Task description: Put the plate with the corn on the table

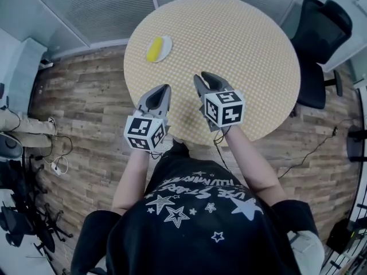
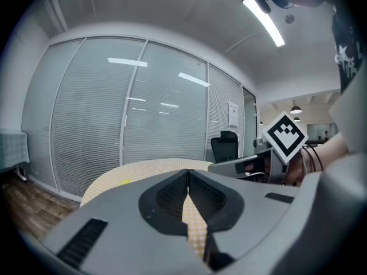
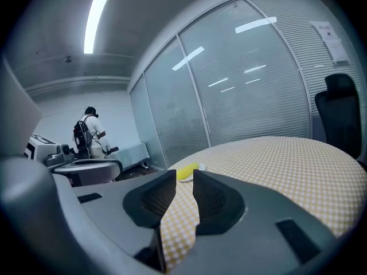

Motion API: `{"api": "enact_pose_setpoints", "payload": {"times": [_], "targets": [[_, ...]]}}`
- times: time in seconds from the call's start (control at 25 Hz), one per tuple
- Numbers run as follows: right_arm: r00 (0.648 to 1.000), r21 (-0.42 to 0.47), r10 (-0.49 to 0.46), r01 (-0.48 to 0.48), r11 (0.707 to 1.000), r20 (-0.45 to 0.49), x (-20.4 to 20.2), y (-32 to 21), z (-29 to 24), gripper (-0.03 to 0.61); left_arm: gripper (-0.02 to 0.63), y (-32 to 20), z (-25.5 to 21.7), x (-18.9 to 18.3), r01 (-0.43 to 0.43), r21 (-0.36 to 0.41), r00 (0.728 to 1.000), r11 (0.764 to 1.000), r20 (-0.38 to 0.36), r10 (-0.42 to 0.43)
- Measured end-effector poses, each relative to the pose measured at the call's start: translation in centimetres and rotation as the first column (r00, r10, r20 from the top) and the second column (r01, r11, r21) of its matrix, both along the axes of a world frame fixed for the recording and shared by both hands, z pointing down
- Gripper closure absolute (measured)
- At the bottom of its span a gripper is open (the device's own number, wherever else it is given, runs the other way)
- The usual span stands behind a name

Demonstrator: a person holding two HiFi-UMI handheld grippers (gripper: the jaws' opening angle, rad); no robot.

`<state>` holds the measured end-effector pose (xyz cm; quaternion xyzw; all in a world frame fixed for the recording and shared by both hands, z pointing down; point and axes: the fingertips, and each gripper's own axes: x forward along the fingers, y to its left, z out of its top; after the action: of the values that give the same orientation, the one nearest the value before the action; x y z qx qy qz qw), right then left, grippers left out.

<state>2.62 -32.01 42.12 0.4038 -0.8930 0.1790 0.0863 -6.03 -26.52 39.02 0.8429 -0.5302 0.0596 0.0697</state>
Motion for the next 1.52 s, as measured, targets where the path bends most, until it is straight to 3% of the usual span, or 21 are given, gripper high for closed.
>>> {"api": "enact_pose_setpoints", "payload": {"times": [0.32,0.6,0.76,1.08,1.52], "targets": [[0.998,0.081,0.004,0.001,0.997,-0.061,4.5,6.0,0.4,0.482,0.606,6.0,0.1,4.6,-0.020,-0.005,1.000,1.000,0.011,0.020],[0.998,0.049,-0.006,0.010,0.999,-0.070,6.9,10.1,2.9,0.482,0.606,9.9,0.5,7.1,-0.019,-0.039,1.000,0.999,0.003,0.019],[1.000,-0.012,-0.023,0.023,1.000,-0.020,7.4,12.4,5.0,0.483,0.606,11.7,1.1,7.7,-0.032,-0.063,0.999,0.997,0.010,0.032],[1.000,-0.034,0.031,-0.031,0.999,-0.004,8.7,15.1,6.2,0.492,0.606,14.5,2.6,7.2,-0.046,-0.088,0.999,0.995,-0.014,0.045],[0.995,0.119,0.039,-0.028,0.993,-0.091,4.9,20.7,0.9,0.508,0.606,21.8,0.7,2.0,-0.037,-0.034,0.998,0.999,-0.058,0.035]]}}
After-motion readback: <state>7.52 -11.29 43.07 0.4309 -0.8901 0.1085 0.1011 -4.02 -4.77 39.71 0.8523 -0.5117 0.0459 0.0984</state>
